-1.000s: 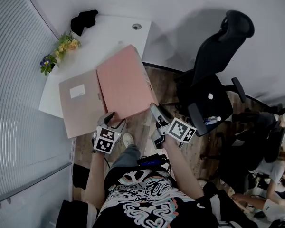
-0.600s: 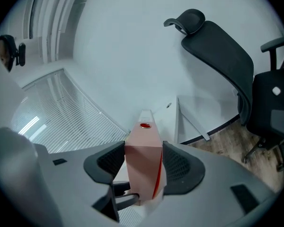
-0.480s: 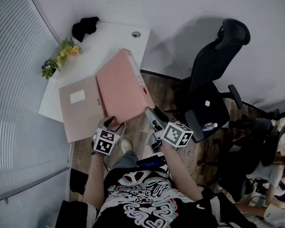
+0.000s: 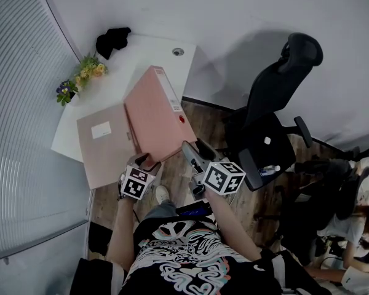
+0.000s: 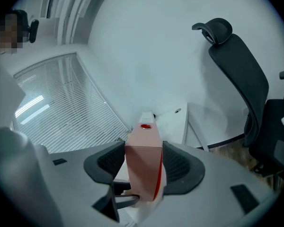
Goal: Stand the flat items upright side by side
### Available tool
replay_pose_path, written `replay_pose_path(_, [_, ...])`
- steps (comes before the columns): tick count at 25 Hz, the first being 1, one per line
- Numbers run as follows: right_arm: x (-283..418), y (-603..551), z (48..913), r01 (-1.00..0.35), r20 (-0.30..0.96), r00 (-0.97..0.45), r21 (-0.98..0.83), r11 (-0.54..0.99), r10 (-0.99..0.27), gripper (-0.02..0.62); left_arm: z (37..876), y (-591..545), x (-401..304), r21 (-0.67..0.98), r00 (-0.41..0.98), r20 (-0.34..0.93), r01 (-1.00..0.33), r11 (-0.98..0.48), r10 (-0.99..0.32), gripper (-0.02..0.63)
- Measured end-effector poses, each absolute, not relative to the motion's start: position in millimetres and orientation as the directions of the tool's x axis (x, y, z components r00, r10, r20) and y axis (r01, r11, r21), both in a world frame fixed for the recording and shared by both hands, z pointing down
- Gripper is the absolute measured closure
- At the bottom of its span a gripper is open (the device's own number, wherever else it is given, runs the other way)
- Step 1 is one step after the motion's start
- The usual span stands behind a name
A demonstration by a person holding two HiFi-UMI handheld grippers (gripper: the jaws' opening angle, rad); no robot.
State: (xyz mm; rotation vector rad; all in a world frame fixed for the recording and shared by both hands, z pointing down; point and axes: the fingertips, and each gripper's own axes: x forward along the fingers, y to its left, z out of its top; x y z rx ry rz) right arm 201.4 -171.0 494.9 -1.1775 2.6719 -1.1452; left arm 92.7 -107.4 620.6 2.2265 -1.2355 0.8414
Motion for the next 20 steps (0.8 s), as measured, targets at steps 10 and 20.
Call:
replay_pose_path(10, [177.8,-173.7,481.8,-0.684,0.297,-0.714,-0.488,0.542,-0.634,0.356,620.7,-116.6,86.6,0.126,0.444,0.693,-0.850,-0.511,-0.568,0.388])
replay_pose_path(20, [153.4,-166.4,470.3,-0.687,0.307,-0.725,-0.375,0.622,-0.616,0.350,610.7,-125.7,82.5,0.151,0.470,0.658,-0.848,-0.507,-0.589,0.388])
